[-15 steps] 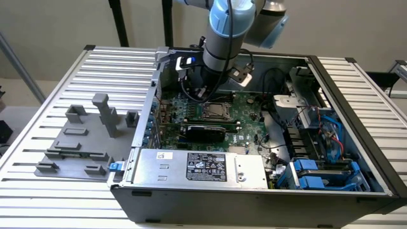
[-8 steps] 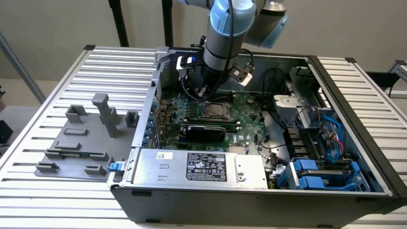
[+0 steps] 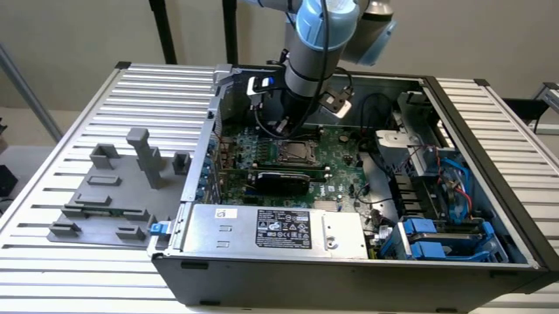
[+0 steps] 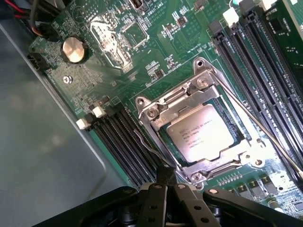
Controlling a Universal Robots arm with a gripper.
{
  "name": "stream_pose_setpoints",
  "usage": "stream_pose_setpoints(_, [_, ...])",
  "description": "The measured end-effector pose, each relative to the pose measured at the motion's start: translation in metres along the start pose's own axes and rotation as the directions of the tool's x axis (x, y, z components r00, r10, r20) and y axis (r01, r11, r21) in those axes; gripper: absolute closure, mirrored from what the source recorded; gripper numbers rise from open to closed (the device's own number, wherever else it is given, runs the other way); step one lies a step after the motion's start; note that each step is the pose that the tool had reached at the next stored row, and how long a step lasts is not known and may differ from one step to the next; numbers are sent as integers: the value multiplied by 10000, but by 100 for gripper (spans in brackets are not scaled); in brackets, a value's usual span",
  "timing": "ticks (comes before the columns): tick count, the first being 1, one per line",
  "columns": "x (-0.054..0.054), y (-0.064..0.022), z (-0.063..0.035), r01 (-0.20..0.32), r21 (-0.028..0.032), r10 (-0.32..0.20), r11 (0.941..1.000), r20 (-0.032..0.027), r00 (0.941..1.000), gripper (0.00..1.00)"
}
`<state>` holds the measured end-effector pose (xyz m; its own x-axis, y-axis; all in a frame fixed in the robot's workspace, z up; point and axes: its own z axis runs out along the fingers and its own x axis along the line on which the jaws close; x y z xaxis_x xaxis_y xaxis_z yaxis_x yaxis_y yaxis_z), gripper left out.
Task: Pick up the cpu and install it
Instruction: 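Install the first cpu locking lever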
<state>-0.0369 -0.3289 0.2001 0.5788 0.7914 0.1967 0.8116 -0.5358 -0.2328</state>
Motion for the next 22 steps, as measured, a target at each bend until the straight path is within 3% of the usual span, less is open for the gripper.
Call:
stream_pose_setpoints(10, [81,113,-10,-10,24,9,10000,20,10000,89])
stream_pose_setpoints(22, [81,104,-9,-9,23,9,10000,23,10000,89])
